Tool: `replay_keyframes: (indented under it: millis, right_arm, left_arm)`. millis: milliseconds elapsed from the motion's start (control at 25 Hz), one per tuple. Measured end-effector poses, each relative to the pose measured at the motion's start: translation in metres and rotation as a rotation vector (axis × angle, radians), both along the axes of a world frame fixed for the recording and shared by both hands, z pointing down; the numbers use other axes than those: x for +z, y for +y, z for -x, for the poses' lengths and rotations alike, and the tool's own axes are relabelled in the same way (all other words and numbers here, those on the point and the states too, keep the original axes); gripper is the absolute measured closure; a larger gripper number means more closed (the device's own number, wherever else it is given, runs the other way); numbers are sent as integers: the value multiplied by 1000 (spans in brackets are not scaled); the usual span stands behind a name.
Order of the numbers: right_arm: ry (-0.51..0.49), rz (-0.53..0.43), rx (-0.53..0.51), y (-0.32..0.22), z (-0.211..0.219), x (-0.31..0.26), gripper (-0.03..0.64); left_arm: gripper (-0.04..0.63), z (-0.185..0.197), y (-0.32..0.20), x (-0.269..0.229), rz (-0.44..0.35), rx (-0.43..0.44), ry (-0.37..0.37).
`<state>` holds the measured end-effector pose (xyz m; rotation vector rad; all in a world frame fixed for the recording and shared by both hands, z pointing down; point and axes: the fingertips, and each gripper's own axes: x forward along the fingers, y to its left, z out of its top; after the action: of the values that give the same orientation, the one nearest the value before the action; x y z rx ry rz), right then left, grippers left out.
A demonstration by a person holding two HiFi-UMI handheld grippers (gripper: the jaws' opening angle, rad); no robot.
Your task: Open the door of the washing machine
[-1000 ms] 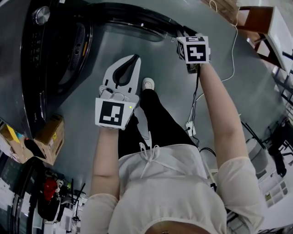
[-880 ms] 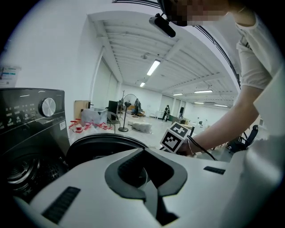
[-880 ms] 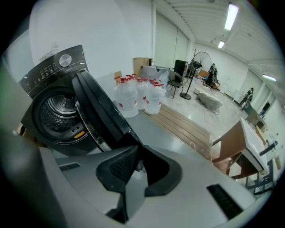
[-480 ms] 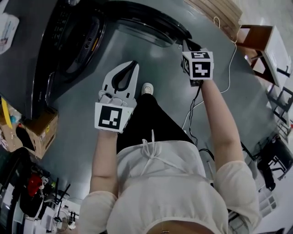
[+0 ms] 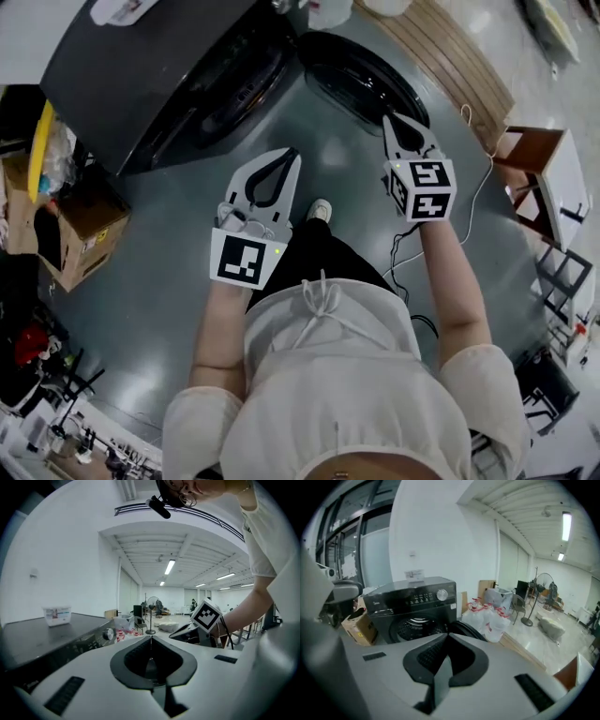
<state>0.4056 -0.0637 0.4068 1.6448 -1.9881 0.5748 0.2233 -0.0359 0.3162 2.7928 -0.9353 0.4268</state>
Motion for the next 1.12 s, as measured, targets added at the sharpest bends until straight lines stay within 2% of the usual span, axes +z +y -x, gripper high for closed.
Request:
replay_keyframes:
  millis: [240, 400, 640, 960, 1120]
  right_arm:
    - [-79, -157, -195, -8, 117, -79, 609]
    - [-129, -254, -292, -16, 186, -125, 609]
    - [-152, -377, -431, -13, 280, -182, 610]
    - [-201, -455, -588, 5, 381, -225, 611]
    - [-216, -500, -635, 12, 405, -247, 611]
  left_arm:
    - [574, 96, 8, -48, -39, -122, 2]
    - [574, 160, 19, -78, -97, -239, -7]
    - [574, 254, 44, -123, -168, -395, 5]
    - [574, 372, 85, -159, -247, -615, -43]
    - [574, 405, 98, -176, -290, -697, -57]
